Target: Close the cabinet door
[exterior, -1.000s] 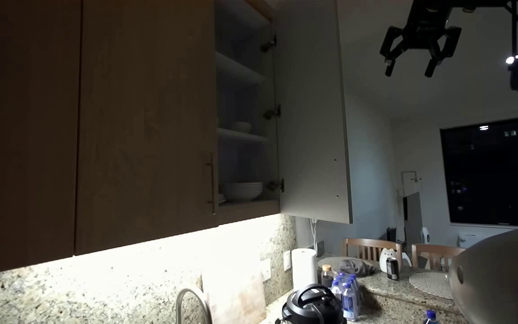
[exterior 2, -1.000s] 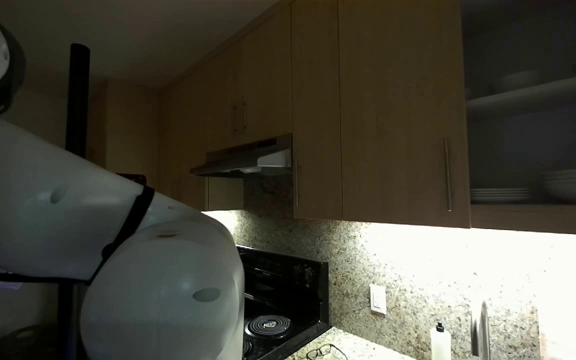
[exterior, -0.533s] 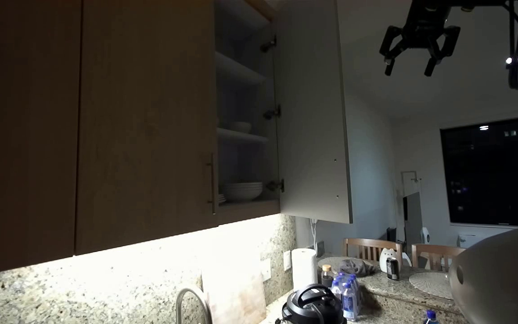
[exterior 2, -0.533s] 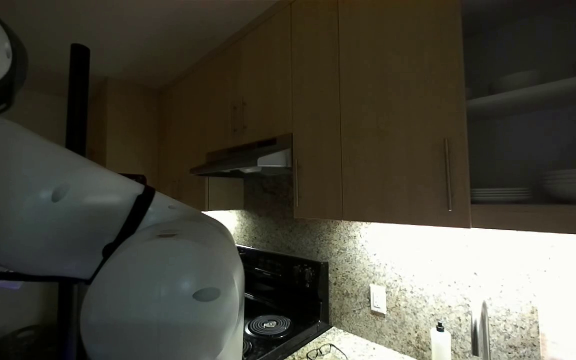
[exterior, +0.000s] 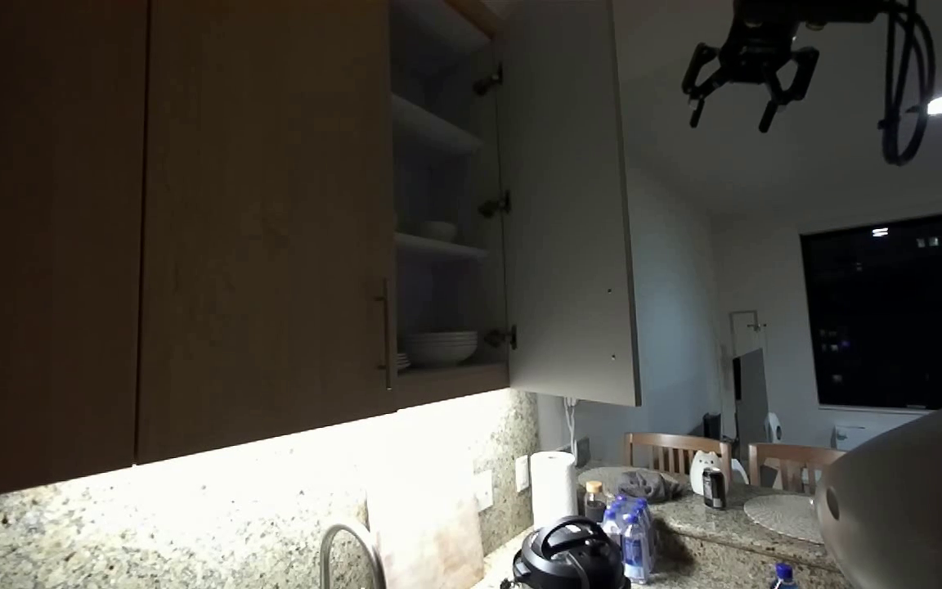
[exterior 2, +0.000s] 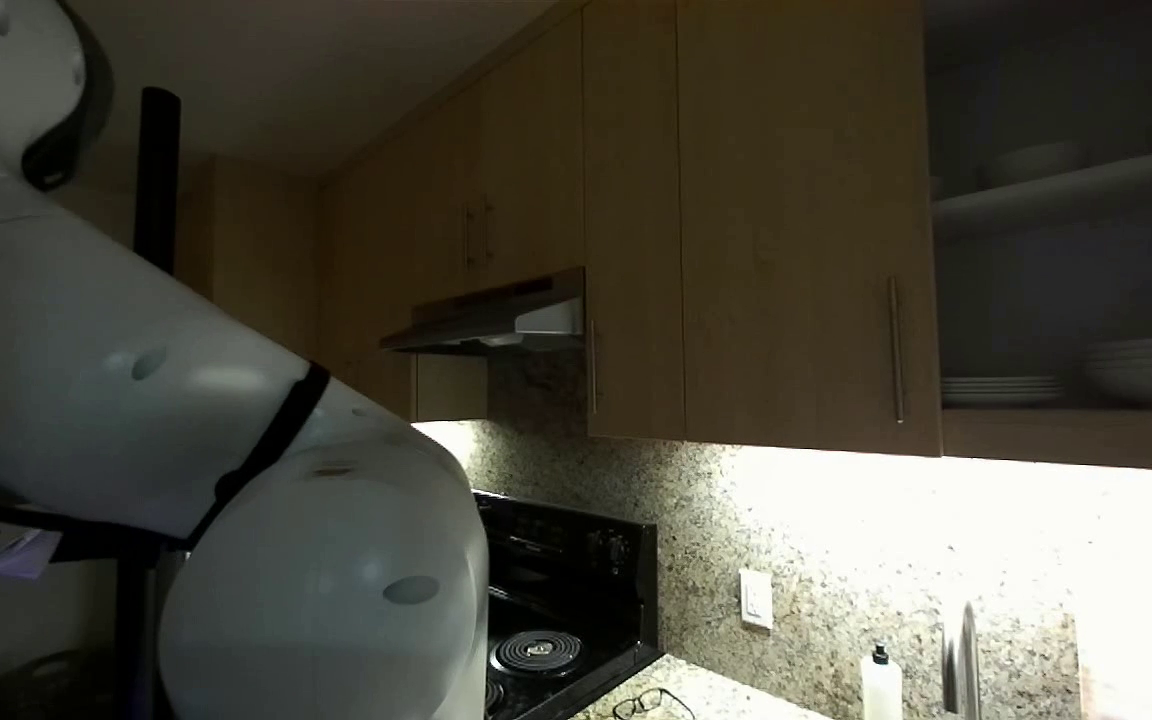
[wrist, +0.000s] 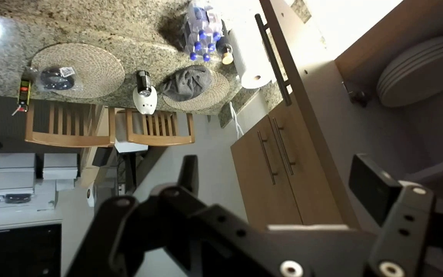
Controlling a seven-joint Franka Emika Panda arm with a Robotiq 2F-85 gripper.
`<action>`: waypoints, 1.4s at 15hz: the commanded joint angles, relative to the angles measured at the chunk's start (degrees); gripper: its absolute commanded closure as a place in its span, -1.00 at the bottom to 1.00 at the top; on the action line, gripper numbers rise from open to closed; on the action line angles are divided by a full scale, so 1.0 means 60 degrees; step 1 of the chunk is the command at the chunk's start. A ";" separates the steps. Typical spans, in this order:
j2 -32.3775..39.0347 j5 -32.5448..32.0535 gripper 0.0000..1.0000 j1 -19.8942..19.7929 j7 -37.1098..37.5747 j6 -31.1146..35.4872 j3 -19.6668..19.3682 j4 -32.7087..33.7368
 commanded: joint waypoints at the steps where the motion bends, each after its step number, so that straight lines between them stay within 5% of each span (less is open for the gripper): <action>1: 0.1164 -0.0004 -1.00 -0.0121 0.0294 -0.0114 0.0227 0.0411; 7: 0.2084 0.0120 -1.00 -0.0295 0.0721 -0.0674 -0.0150 0.0364; 17: 0.2912 0.0225 -1.00 0.0153 -0.0248 -0.1735 -0.0608 0.0774; 18: 0.3017 0.0212 -0.50 0.0129 -0.0211 -0.1762 -0.0609 0.0854; 21: 0.3171 0.0235 -0.17 0.0104 -0.0096 -0.1654 -0.0619 0.0989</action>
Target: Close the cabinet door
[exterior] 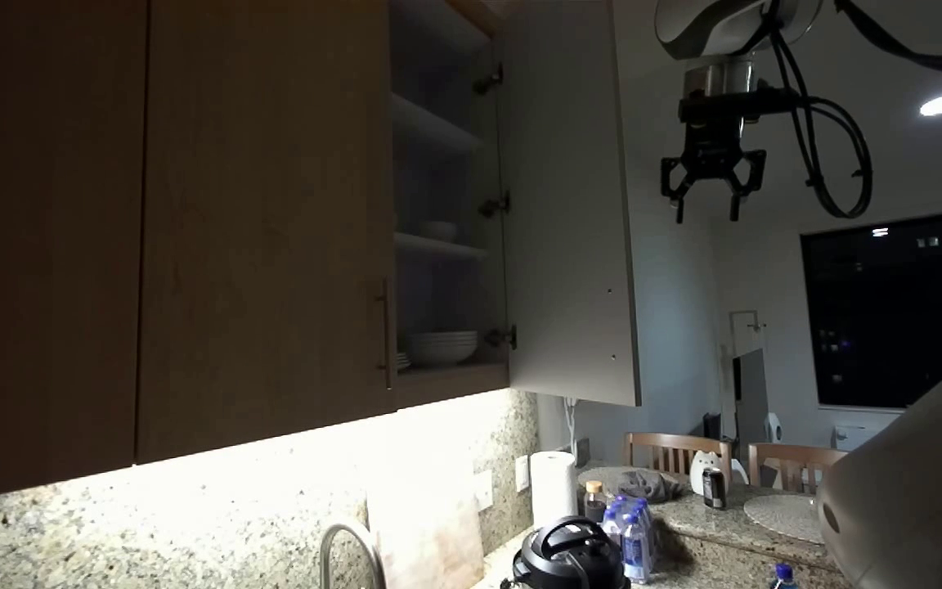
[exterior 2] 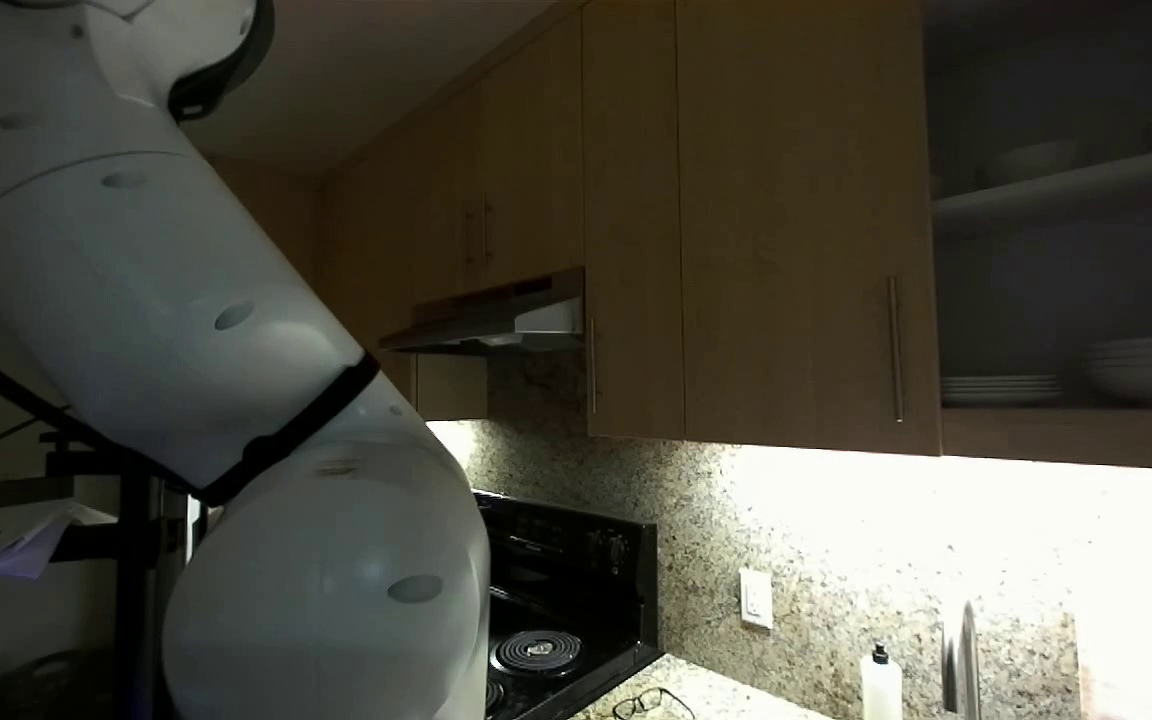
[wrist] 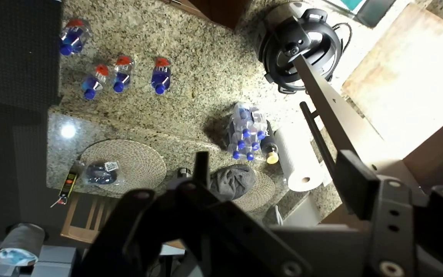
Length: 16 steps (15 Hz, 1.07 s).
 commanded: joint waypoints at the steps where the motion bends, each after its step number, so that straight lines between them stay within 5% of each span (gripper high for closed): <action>1: 0.0335 0.0098 -0.05 -0.0001 -0.0110 -0.0034 -0.0047 0.0439; 8: 0.0464 -0.0208 0.81 -0.0143 0.0359 0.2007 0.0270 0.0256; 12: 0.0877 -0.0324 0.93 -0.0239 0.0585 0.2847 0.0461 0.0260; 16: 0.1329 -0.0437 0.84 -0.0398 0.1277 0.3585 0.0655 0.0394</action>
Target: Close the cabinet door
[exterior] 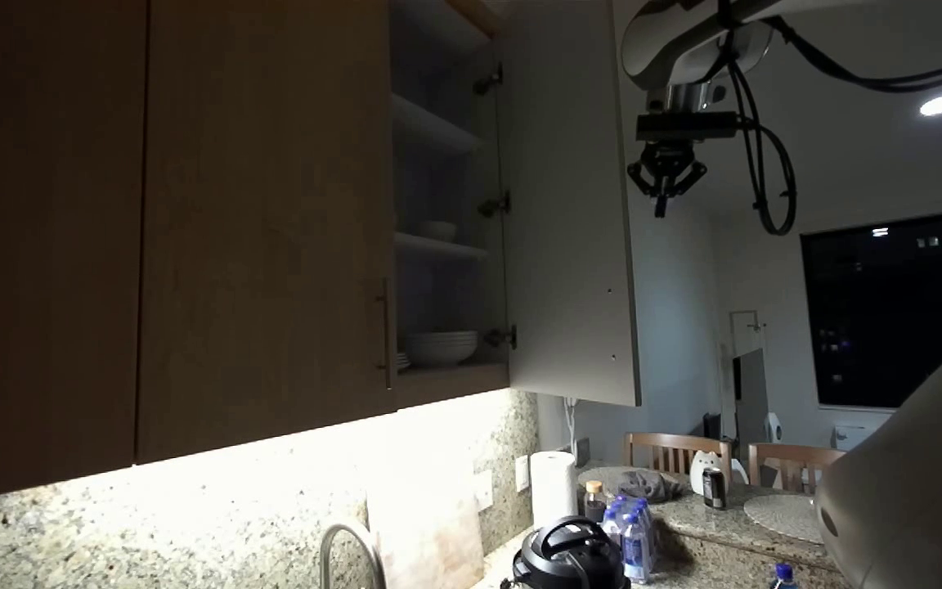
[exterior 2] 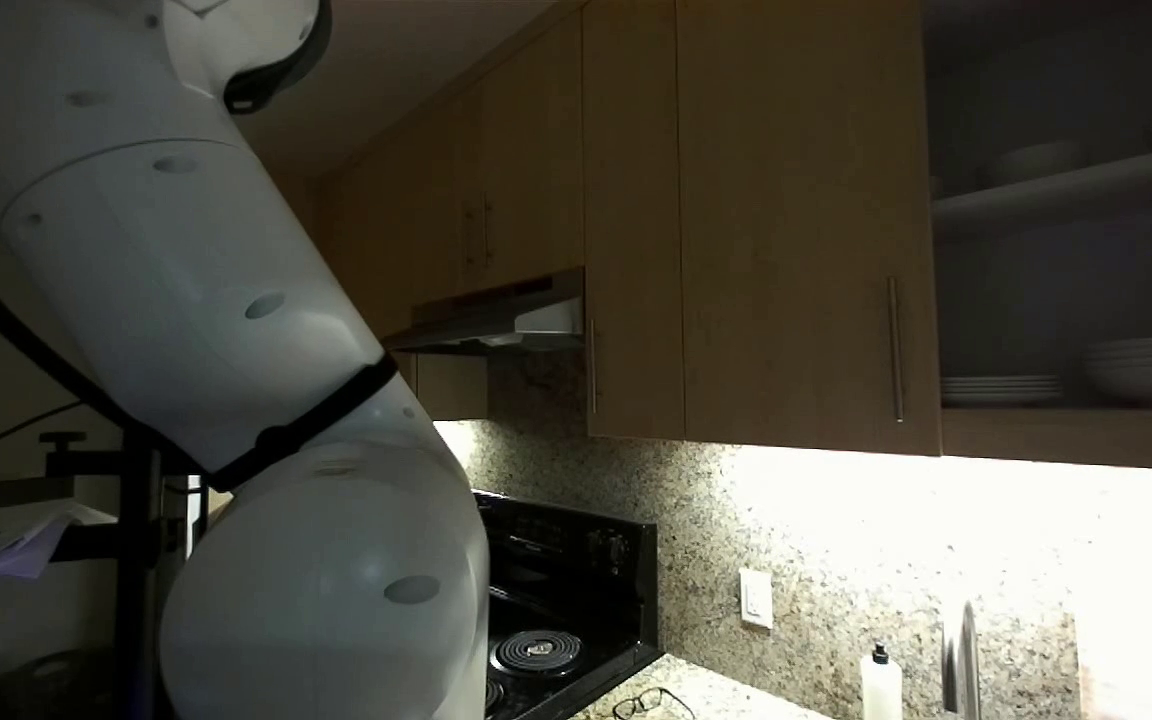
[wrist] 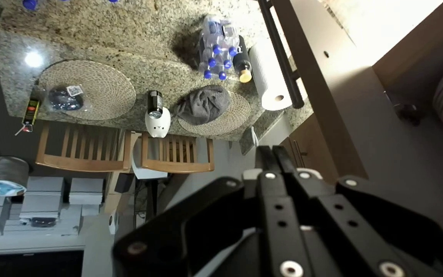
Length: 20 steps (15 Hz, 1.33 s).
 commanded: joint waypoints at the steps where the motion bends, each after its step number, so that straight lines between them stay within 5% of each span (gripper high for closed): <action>1: 0.0349 -0.0357 0.81 -0.0357 0.0815 0.0711 0.0324 0.0084; 20: 0.0532 -0.0905 0.84 -0.0462 0.1483 0.1904 0.0882 0.0133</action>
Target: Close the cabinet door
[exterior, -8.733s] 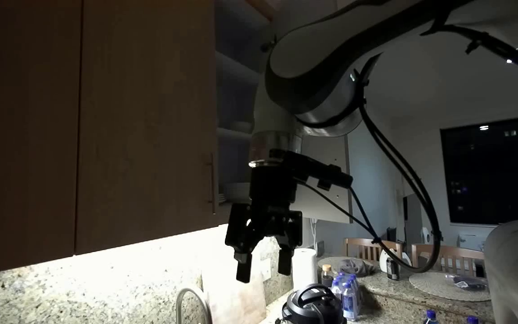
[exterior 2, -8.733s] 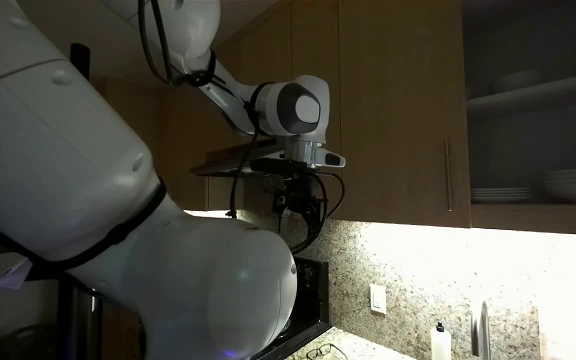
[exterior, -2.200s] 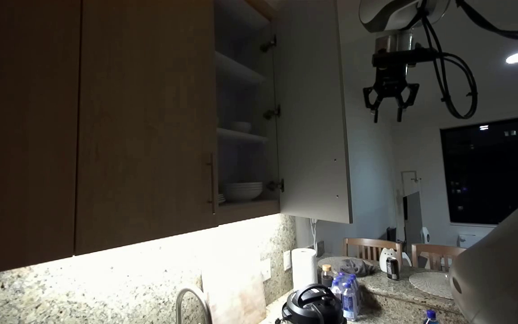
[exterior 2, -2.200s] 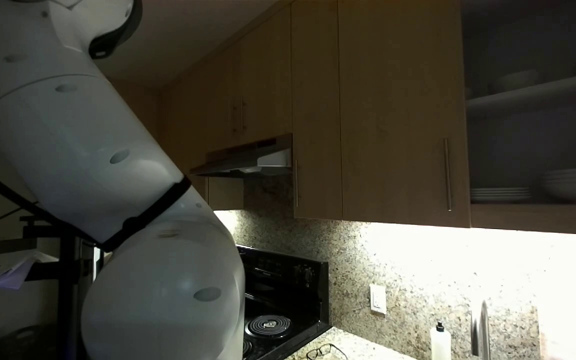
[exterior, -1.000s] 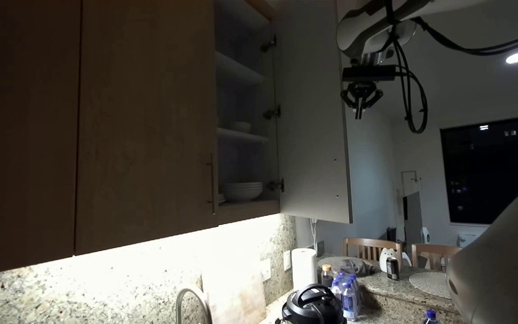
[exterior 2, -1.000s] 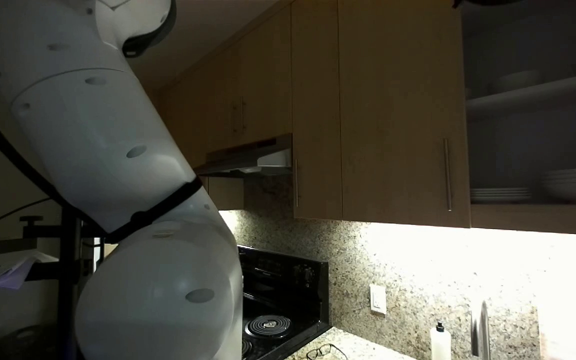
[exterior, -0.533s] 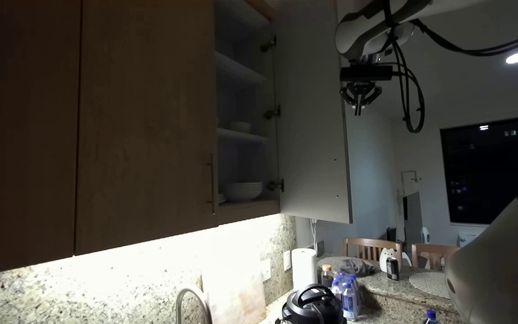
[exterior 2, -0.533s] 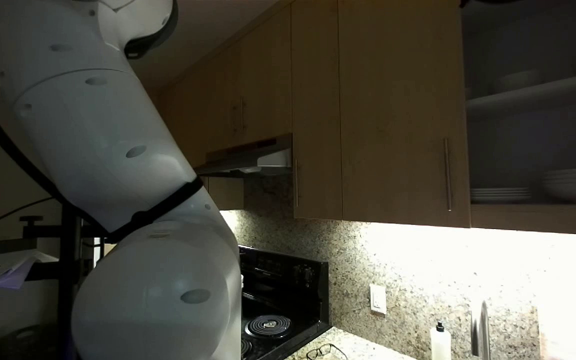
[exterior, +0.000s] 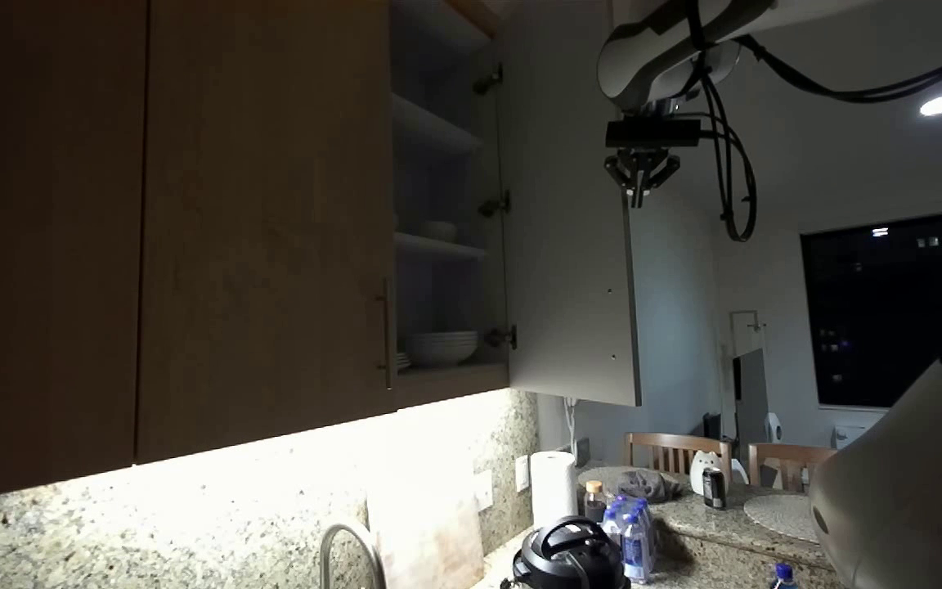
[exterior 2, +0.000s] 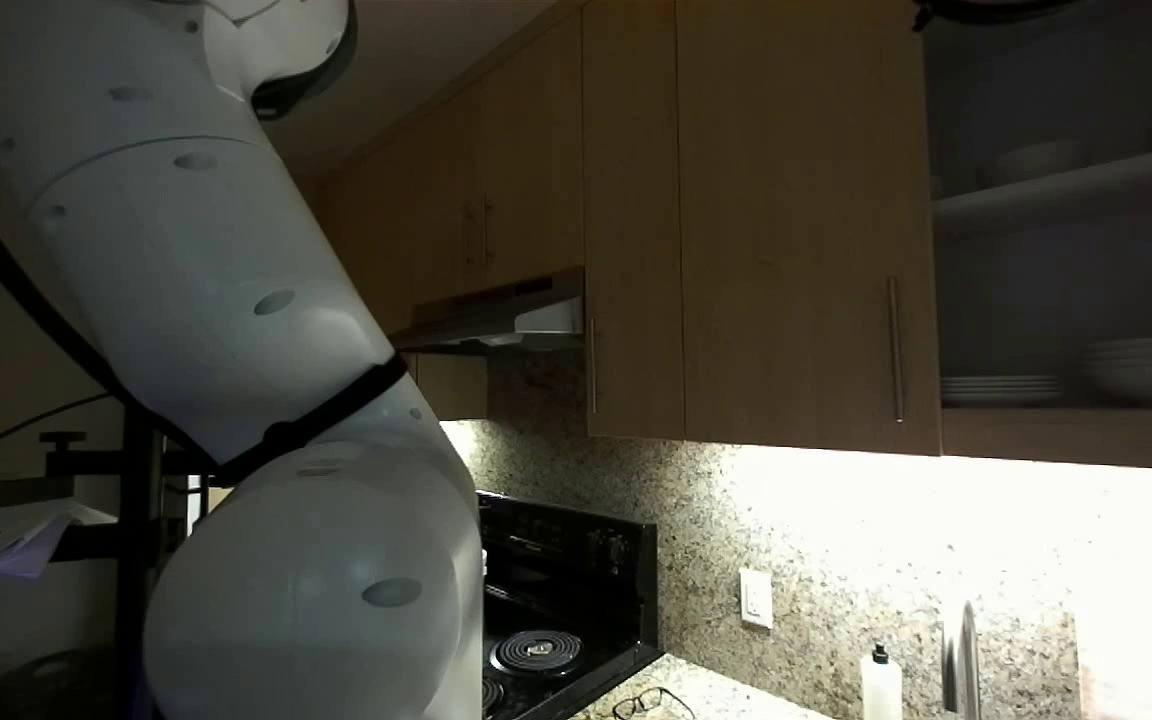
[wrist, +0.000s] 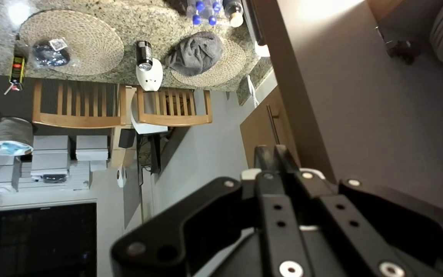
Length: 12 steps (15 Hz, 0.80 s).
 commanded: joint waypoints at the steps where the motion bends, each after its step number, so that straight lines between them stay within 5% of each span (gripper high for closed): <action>1: 0.0126 -0.0238 0.84 -0.0015 0.0237 0.0293 0.0150 0.0104; 12: 0.0096 -0.0220 0.85 0.0104 0.0199 0.0267 0.0406 0.0123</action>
